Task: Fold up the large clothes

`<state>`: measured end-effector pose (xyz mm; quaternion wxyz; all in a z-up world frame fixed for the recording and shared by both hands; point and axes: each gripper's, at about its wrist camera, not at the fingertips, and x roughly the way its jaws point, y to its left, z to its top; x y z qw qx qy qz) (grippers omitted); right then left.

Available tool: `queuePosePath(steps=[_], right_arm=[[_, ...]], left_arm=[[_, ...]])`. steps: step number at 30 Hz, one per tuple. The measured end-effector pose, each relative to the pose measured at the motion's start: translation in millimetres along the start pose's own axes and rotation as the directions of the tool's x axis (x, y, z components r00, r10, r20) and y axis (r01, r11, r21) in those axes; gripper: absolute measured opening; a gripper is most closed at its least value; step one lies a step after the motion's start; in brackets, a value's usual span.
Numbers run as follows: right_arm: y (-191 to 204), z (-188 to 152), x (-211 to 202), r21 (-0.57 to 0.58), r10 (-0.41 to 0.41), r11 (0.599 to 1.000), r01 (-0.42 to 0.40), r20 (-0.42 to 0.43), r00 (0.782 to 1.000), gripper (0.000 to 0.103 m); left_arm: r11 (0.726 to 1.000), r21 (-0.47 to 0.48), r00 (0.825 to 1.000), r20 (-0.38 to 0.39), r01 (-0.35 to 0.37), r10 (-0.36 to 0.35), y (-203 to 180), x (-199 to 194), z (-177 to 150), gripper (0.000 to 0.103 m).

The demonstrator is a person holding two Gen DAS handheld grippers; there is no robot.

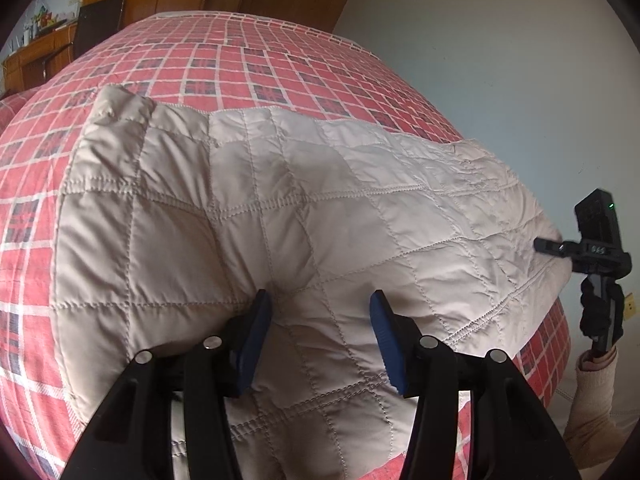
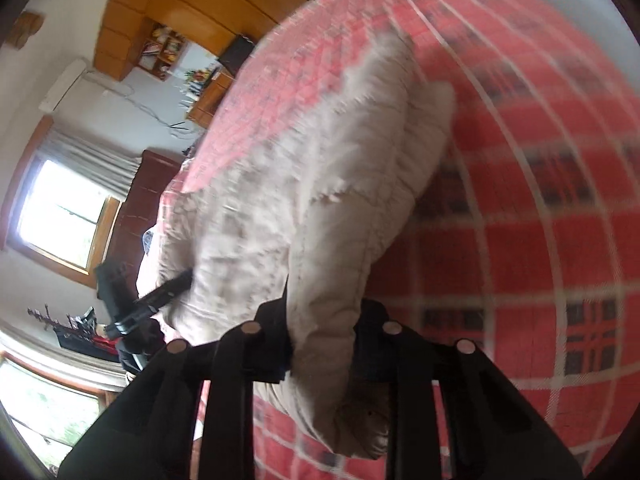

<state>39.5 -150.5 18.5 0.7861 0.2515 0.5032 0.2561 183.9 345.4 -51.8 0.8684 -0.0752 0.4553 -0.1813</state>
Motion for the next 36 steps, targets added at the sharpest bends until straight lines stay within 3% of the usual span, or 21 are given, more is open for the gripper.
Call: queuePosePath(steps=[6,12,16,21,26,28,29,32,36], right_arm=[[99.5,23.6,4.1,-0.215,-0.017,0.976,0.016,0.001,1.0,0.023],[173.2,22.4,61.0,-0.388,-0.068,0.921,0.03,-0.085,0.994,0.024],[197.6,10.7,103.8,-0.463,-0.119,0.885,0.043,-0.135,0.984,0.028],[208.8,0.1,141.7,-0.504,-0.153,0.862,0.042,-0.181,0.971,0.037],[214.5,-9.4,164.2,-0.529,-0.158,0.848,0.027,-0.204,0.966,0.047],[211.3,-9.3,168.9,-0.537,-0.155,0.843,0.022,-0.203,0.967,0.047],[210.3,-11.0,170.9,-0.538,-0.15,0.843,0.018,-0.204,0.967,0.047],[205.5,-10.4,170.5,-0.528,-0.12,0.849,-0.006,-0.206,0.971,0.047],[195.0,-6.4,165.4,-0.513,-0.082,0.858,-0.036,-0.206,0.975,0.047]], left_arm=[[0.996,-0.047,0.998,-0.008,0.07,-0.07,7.9,-6.8,6.1,0.054],[0.967,-0.138,0.977,0.046,0.212,-0.208,24.2,-36.0,15.3,0.054],[0.931,-0.188,0.949,0.105,0.312,-0.297,36.2,-55.6,26.3,0.055],[0.868,-0.235,0.899,0.146,0.438,-0.414,42.8,-59.0,40.4,0.059],[0.862,-0.238,0.894,0.106,0.448,-0.436,37.4,-37.6,55.8,0.062],[0.85,-0.242,0.884,0.092,0.467,-0.459,35.2,-26.9,62.0,0.064],[0.854,-0.236,0.885,0.083,0.464,-0.458,33.3,-22.4,65.1,0.065],[0.893,-0.214,0.917,0.042,0.397,-0.397,25.0,-6.7,73.7,0.066],[0.911,-0.206,0.931,0.0,0.358,-0.366,17.2,12.8,83.8,0.07]])
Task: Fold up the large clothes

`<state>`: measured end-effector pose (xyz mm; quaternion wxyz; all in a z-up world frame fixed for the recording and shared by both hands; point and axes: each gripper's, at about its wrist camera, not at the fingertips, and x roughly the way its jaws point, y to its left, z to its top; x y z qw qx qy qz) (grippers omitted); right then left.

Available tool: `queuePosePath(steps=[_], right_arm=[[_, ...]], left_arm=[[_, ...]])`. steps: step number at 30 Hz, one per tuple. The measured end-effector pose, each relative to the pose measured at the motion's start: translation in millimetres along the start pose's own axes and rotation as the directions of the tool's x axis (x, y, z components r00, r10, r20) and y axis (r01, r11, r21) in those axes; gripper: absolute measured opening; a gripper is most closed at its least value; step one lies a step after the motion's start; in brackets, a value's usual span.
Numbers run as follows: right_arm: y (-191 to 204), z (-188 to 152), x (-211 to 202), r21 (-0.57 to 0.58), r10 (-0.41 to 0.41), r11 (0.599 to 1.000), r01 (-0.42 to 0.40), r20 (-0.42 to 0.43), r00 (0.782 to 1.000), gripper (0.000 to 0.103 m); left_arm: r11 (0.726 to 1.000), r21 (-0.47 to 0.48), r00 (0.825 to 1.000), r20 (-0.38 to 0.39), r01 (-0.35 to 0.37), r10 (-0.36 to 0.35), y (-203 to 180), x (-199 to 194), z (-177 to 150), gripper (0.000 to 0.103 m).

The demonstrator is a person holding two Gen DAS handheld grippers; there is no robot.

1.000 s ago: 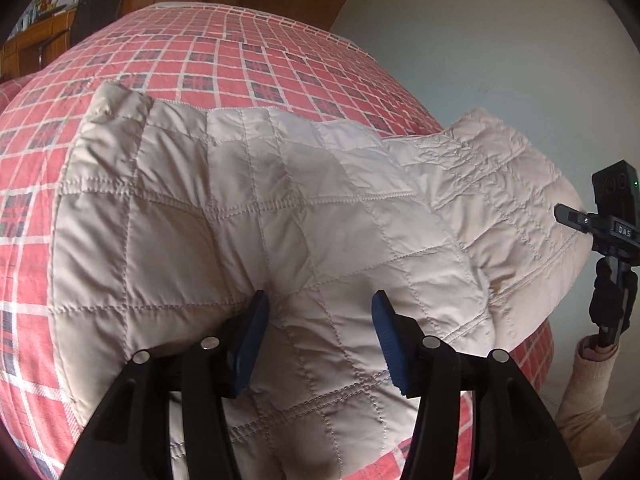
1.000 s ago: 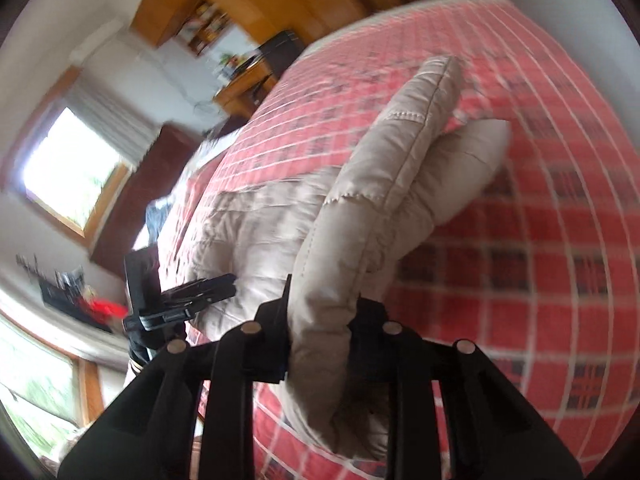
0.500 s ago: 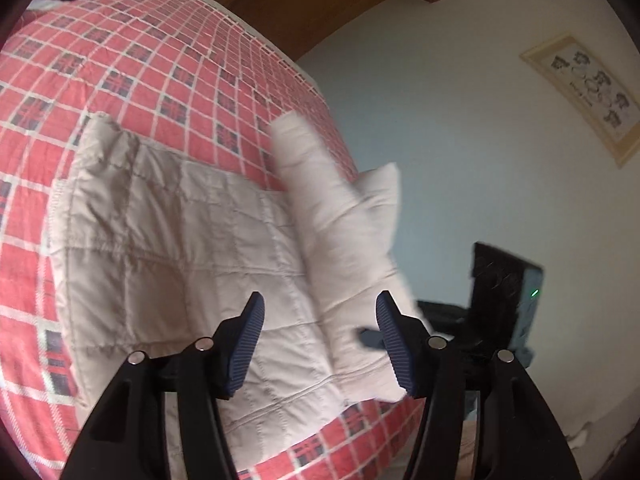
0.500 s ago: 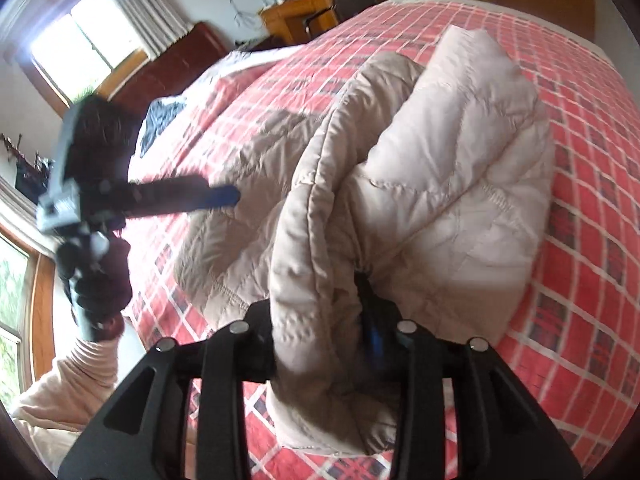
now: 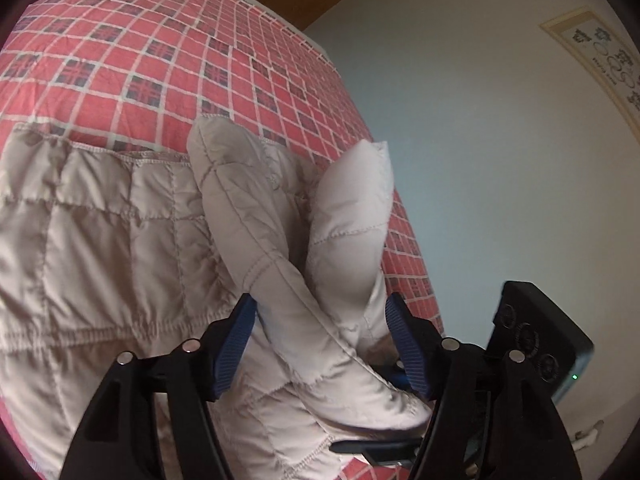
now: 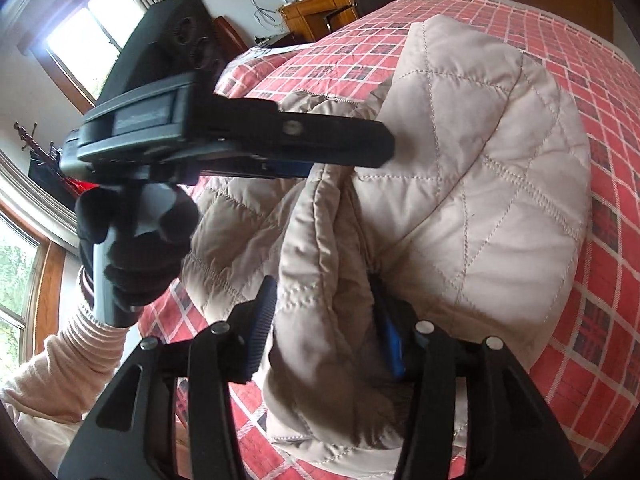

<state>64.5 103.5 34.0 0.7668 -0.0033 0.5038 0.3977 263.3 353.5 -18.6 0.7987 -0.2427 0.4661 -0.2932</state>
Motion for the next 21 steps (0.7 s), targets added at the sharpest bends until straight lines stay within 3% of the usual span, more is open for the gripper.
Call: queuePosePath(steps=[3,6,8,11,14,16,21], right_arm=[[-0.9,-2.9,-1.9,-0.001,0.005,1.0,-0.005,0.005,1.0,0.047],[-0.1,-4.0,-0.3,0.003,0.009,1.0,-0.009,0.01,1.0,0.047],[-1.8,-8.8,-5.0,0.008,0.007,1.0,-0.007,0.018,1.0,0.048],[-9.4,-12.9,-22.4,0.042,0.035,0.998,-0.037,0.039,0.999,0.049],[-21.4,-20.7,-57.9,0.088,0.111,0.989,-0.12,0.096,0.989,0.06],[-34.6,-29.6,-86.9,0.118,0.115,0.984,-0.134,0.157,0.981,0.062],[-85.4,-50.6,-120.1,0.268,-0.006,0.962,-0.055,0.222,0.975,0.064]], left_arm=[[1.0,-0.006,1.0,-0.008,-0.017,0.017,-2.0,8.8,5.1,0.069],[0.999,-0.011,0.999,-0.011,-0.04,0.04,-5.4,18.1,8.4,0.062],[0.998,-0.019,0.998,-0.013,-0.058,0.058,-3.4,26.6,12.7,0.034],[0.999,-0.008,0.999,0.0,-0.051,0.051,-6.1,31.8,15.4,0.021],[0.998,0.021,0.998,0.021,-0.06,0.06,-5.1,26.8,10.3,0.017],[0.999,0.012,0.999,0.025,-0.032,0.032,0.0,23.9,8.9,0.016],[0.999,0.031,0.998,0.051,0.042,-0.043,-6.4,4.2,-6.7,0.014]])
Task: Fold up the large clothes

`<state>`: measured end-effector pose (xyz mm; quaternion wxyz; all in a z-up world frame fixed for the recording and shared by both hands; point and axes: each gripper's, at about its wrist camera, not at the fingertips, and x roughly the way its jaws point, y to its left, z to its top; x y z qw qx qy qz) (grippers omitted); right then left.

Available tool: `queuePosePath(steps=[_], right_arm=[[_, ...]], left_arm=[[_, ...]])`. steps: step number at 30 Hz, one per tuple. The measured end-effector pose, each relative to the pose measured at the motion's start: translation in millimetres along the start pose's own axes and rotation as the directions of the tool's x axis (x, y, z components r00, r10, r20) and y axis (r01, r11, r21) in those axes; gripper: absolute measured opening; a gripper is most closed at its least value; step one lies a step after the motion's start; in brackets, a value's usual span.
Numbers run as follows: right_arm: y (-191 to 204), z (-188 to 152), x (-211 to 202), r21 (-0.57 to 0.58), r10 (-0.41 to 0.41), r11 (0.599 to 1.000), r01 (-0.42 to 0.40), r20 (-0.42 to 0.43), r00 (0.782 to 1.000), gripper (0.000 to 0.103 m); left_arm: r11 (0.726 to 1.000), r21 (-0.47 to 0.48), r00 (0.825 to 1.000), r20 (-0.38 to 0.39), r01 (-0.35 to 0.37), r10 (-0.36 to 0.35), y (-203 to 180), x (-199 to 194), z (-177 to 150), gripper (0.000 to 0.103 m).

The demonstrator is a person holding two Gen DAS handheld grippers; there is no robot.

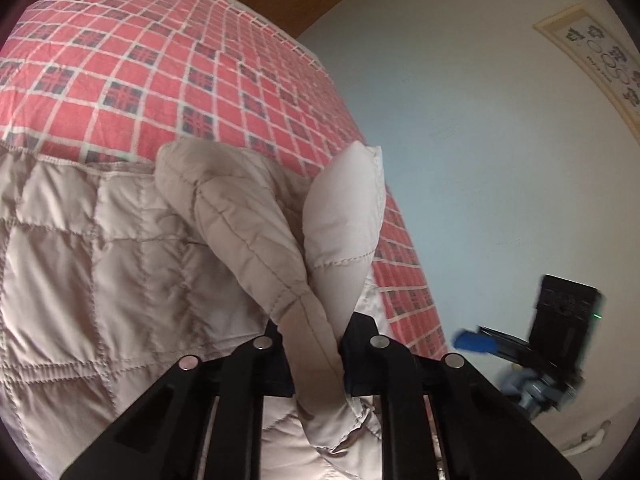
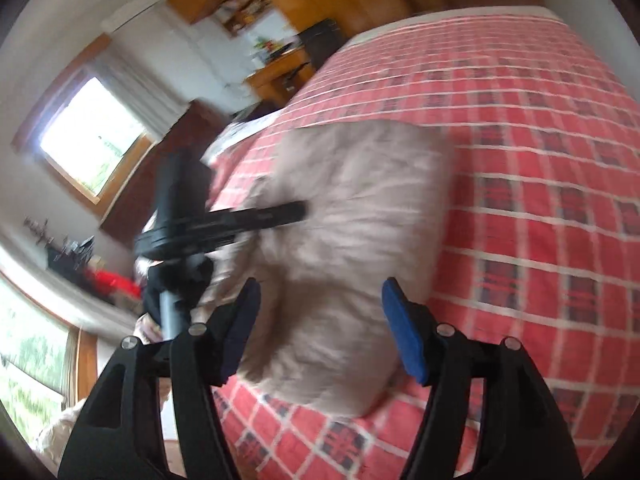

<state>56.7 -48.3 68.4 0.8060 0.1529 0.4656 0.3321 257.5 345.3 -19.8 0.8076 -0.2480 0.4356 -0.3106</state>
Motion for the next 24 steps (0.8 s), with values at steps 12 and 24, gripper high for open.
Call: queuePosePath(steps=[12,24], right_arm=[[-19.9,-6.4,27.5,0.069,0.054,0.996,-0.051,-0.041,0.998,0.066],[34.8,-12.6,95.1,-0.005,0.082,0.996,-0.085,-0.225,0.971,0.068]], left_arm=[[0.974,0.179,0.973,0.16,0.139,-0.168,-52.8,-106.8,3.7,0.013],[0.989,-0.083,0.984,0.144,0.121,-0.109,94.5,-114.4,-42.1,0.015]])
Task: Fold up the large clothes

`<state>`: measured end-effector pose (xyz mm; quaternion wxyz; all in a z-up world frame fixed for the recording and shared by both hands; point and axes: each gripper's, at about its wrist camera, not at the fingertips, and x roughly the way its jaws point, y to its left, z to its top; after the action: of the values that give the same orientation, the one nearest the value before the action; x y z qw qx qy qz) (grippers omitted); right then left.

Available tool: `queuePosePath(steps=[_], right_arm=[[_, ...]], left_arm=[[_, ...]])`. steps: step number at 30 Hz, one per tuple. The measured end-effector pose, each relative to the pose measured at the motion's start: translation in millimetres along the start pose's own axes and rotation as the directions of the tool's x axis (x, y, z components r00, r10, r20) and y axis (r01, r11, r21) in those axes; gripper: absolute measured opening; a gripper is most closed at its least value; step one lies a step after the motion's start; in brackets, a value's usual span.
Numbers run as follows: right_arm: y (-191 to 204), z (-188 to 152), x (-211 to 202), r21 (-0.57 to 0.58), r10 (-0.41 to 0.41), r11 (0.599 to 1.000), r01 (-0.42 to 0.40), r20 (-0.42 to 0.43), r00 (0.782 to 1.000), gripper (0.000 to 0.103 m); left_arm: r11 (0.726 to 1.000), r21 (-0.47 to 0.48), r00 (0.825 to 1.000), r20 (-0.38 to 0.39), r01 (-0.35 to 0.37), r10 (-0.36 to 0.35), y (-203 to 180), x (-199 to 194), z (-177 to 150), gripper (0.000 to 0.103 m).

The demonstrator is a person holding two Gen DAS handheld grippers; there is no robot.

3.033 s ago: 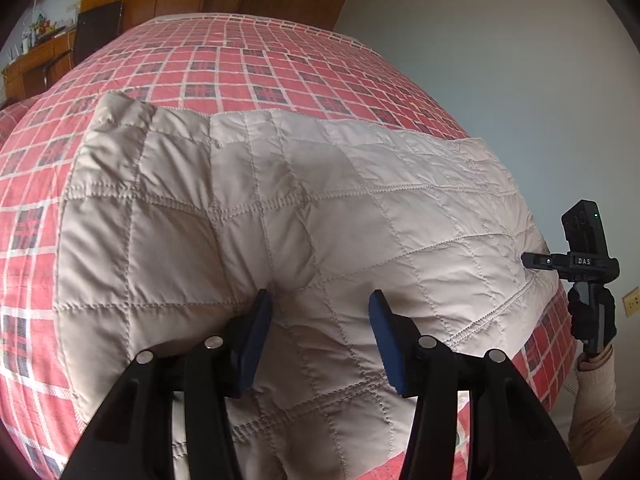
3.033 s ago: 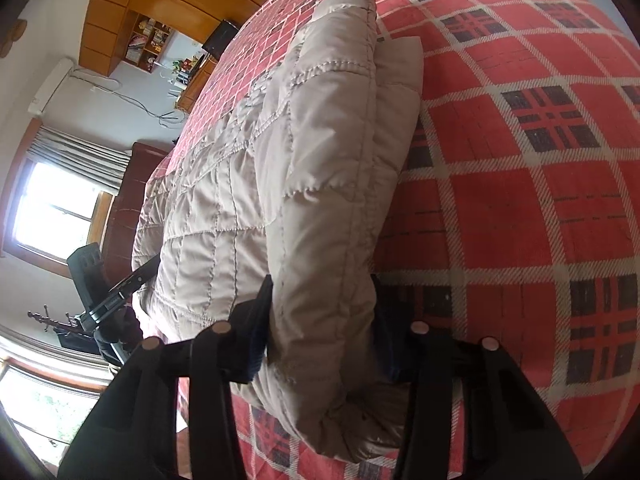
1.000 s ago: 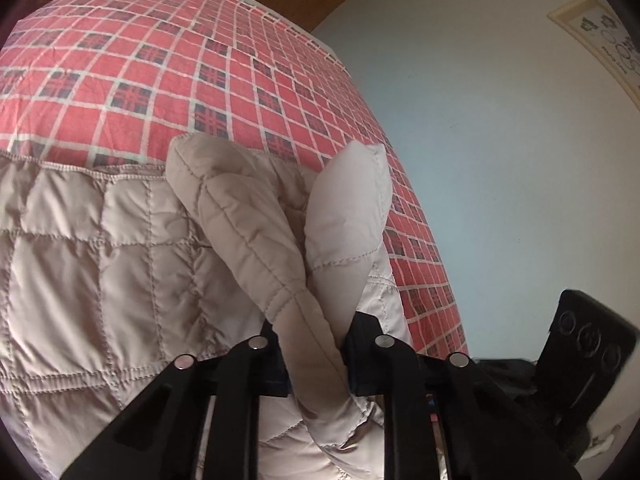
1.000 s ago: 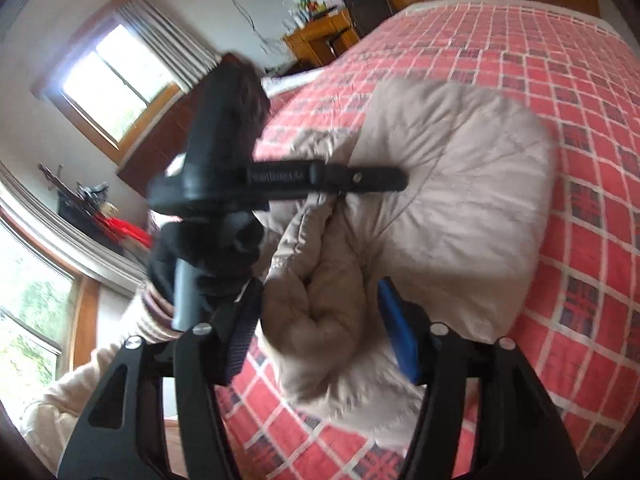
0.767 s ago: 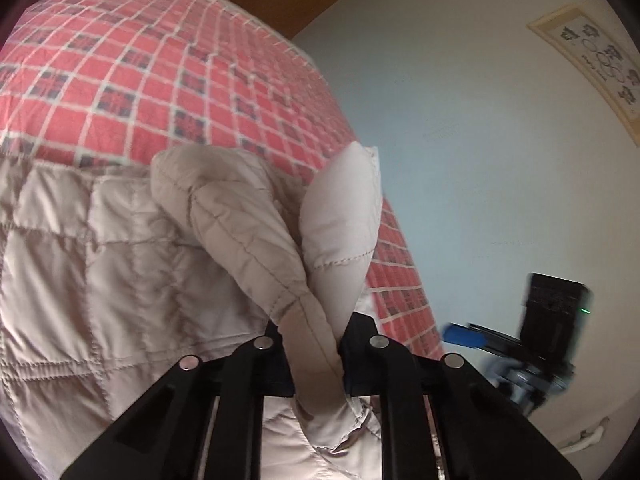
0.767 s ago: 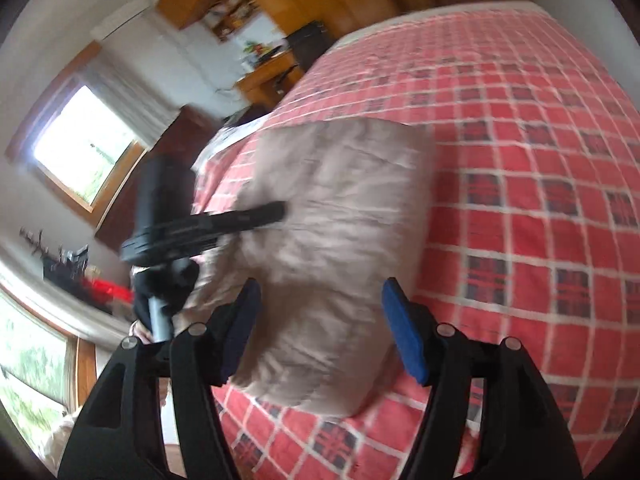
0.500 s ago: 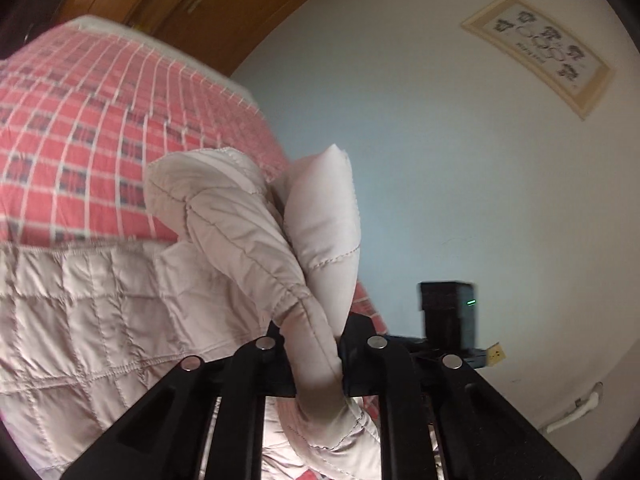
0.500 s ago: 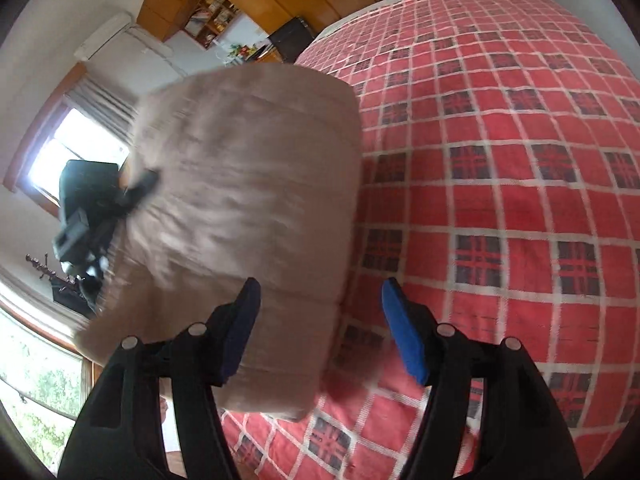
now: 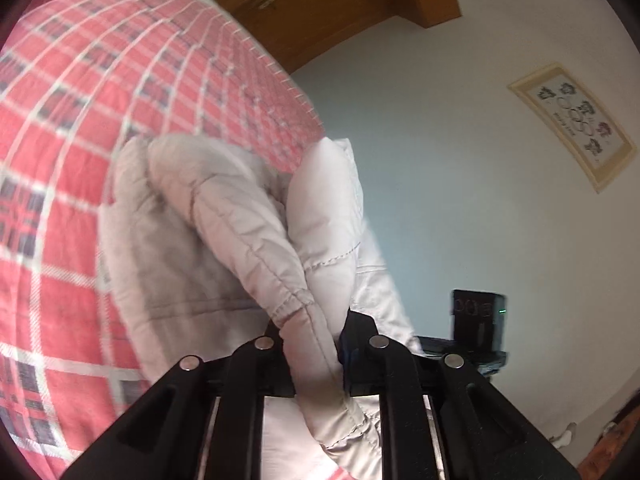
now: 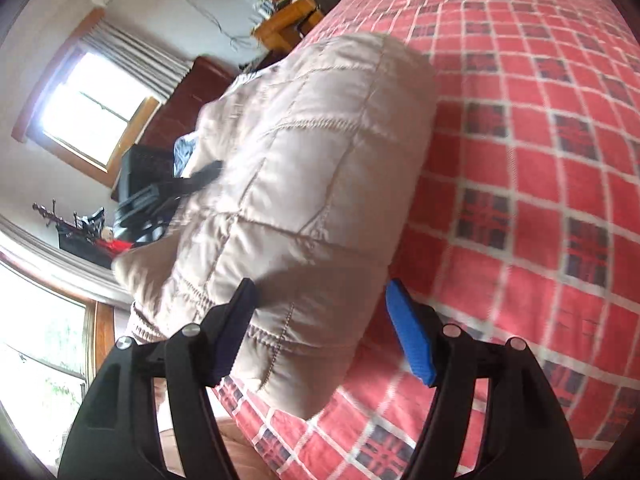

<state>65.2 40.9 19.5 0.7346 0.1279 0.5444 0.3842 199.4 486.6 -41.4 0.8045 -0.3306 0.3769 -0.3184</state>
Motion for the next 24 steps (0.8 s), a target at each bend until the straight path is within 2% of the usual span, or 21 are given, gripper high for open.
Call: queuePosePath(steps=[1,5,9,14,16,19,21,24], right_arm=[[1.9,0.0,6.0,-0.001,-0.003,1.0,0.003,-0.01,1.0,0.068],[7.8,0.6,23.0,-0.006,-0.032,0.999,0.031,-0.029,0.999,0.07],[12.2,-0.9,37.4,-0.012,-0.054,0.999,0.053,-0.045,0.998,0.072],[13.2,-0.4,40.4,-0.021,-0.046,0.999,0.045,-0.043,0.998,0.072],[11.0,1.6,39.4,-0.023,-0.043,0.999,0.042,-0.044,0.998,0.072],[11.3,2.9,39.8,-0.026,-0.042,0.999,0.041,-0.044,0.998,0.072],[9.7,1.5,36.6,-0.03,-0.046,0.999,0.045,-0.043,0.998,0.072],[11.2,2.0,35.7,-0.026,-0.045,0.999,0.044,-0.041,0.998,0.072]], left_arm=[[1.0,-0.007,1.0,-0.005,-0.01,0.01,8.3,2.2,-2.3,0.015],[0.999,-0.041,1.0,-0.003,0.03,-0.03,27.2,0.8,-1.6,0.02],[0.997,-0.083,1.0,-0.004,0.001,-0.001,26.2,-8.1,4.0,0.024],[0.993,-0.034,0.993,0.04,-0.109,0.11,-7.9,-52.5,-12.8,0.041],[0.991,-0.013,0.988,0.073,-0.136,0.136,-22.0,-73.7,-25.8,0.041],[0.993,-0.006,0.985,0.122,-0.119,0.119,-44.9,-101.7,-46.5,0.042],[0.993,0.026,0.986,0.123,-0.114,0.11,-68.3,-107.2,-61.9,0.045],[0.982,0.076,0.982,0.097,-0.172,0.165,-95.6,-97.5,-79.8,0.051]])
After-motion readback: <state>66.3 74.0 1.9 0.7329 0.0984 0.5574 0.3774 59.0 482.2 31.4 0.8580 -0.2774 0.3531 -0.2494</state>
